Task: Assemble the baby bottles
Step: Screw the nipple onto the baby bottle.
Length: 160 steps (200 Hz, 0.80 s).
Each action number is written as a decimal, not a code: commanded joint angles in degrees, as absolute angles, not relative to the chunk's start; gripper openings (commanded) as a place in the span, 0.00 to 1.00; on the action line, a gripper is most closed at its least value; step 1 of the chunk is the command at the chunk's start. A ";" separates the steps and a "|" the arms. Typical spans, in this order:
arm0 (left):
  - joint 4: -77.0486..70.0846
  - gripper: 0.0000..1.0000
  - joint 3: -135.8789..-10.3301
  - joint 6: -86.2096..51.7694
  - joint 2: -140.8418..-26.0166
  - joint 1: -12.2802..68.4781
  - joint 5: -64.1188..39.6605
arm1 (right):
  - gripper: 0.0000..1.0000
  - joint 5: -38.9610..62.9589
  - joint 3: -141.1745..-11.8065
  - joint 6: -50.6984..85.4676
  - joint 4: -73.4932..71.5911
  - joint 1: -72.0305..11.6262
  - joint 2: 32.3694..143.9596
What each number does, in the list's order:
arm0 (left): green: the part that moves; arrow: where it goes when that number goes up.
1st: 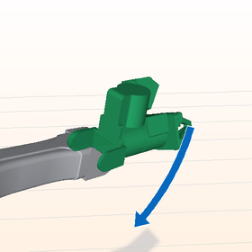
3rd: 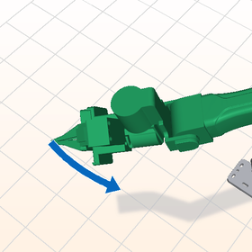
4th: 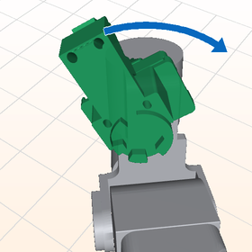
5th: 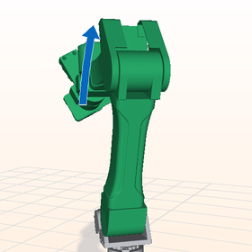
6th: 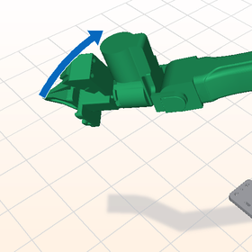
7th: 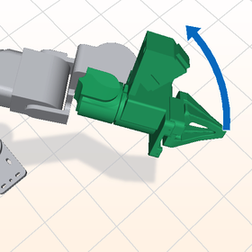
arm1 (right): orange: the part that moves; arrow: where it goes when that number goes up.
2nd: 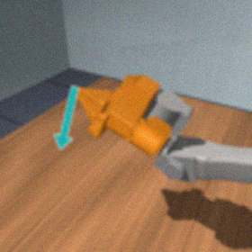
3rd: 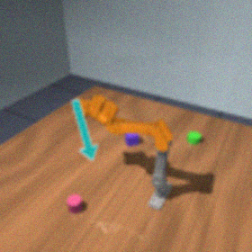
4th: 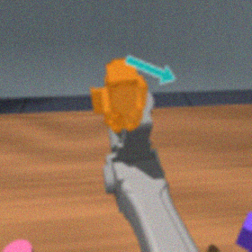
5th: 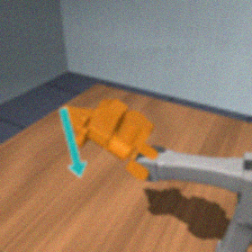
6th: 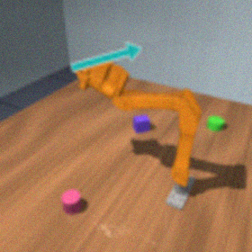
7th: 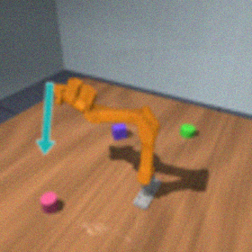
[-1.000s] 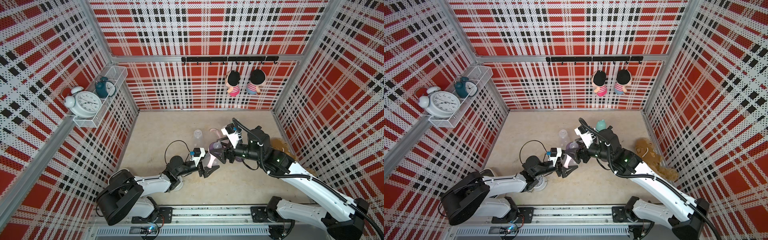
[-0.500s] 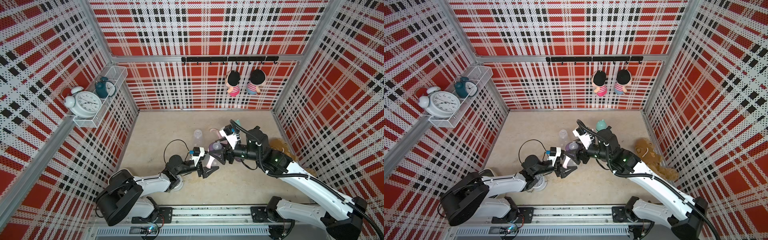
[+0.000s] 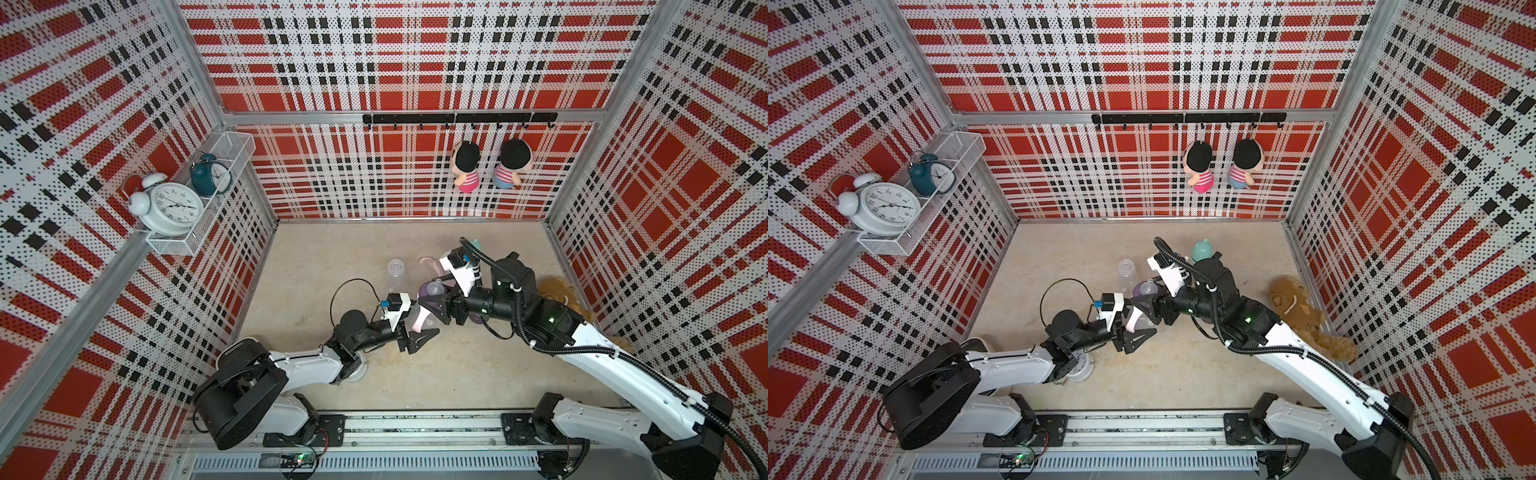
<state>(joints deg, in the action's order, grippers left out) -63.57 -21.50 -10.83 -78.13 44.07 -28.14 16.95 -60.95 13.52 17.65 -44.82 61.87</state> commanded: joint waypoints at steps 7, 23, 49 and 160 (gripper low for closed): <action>-63.51 0.00 -22.22 -8.07 -76.64 45.92 -12.99 | 0.39 10.64 -60.42 17.69 16.58 -45.82 62.72; -62.73 0.00 -22.56 -6.30 -76.64 48.01 -5.91 | 0.34 5.29 -61.35 19.85 17.20 -48.02 63.51; -61.19 0.00 -23.43 -3.12 -77.16 51.75 5.88 | 0.31 -7.54 -64.73 26.93 21.49 -51.29 65.65; -59.22 0.00 -25.56 -1.92 -79.55 54.49 11.00 | 0.81 -16.94 -69.29 32.66 23.76 -56.51 68.16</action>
<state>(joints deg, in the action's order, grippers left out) -58.41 -23.64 -3.36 -79.90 55.92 6.81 -19.75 -67.70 34.59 23.70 -56.25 69.95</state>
